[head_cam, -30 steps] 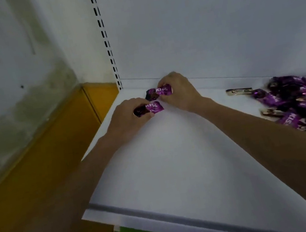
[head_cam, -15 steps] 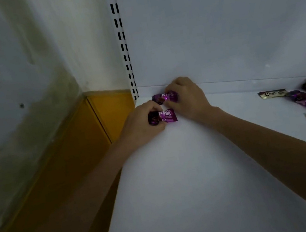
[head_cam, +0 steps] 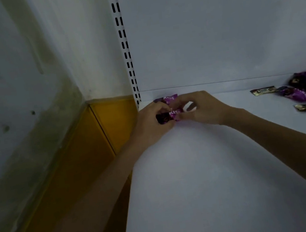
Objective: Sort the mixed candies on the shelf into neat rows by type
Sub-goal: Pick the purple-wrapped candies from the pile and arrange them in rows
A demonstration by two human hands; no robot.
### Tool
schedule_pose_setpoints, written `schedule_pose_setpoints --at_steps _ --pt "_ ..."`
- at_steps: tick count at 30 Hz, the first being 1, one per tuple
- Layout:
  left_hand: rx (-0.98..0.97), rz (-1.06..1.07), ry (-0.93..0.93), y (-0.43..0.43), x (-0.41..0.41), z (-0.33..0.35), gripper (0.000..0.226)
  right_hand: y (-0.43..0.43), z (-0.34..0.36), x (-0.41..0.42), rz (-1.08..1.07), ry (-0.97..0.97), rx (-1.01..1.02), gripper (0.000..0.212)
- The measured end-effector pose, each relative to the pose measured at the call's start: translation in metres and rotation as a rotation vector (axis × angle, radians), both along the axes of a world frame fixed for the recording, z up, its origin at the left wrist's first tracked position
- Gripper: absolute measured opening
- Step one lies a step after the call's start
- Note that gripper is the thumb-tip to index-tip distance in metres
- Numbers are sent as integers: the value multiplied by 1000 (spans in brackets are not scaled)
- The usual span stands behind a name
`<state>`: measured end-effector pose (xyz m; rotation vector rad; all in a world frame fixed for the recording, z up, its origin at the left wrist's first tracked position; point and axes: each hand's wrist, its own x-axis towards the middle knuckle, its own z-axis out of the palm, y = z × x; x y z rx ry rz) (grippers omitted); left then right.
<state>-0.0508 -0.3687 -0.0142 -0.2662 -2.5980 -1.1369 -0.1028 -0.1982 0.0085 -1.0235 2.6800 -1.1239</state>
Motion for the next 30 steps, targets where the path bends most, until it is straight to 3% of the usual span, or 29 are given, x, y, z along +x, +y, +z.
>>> schedule_pose_setpoints --at_steps 4,9,11,16,22,30 --pt "-46 43 -70 3 1 -4 38 8 -9 6 -31 25 81 14" --pt "-451 7 -23 19 3 -6 50 32 -10 -9 -181 162 146 16" --pt "-516 -13 -22 22 5 -9 50 38 -16 -18 -275 179 150 16" --pt "-485 -46 10 20 4 -8 32 44 -22 -40 -402 272 178 22" --pt "-488 -23 9 20 5 -11 32 32 -27 -43 -375 372 155 33" --pt "-497 -28 -8 21 7 -7 34 22 -27 -43 -344 429 176 25"
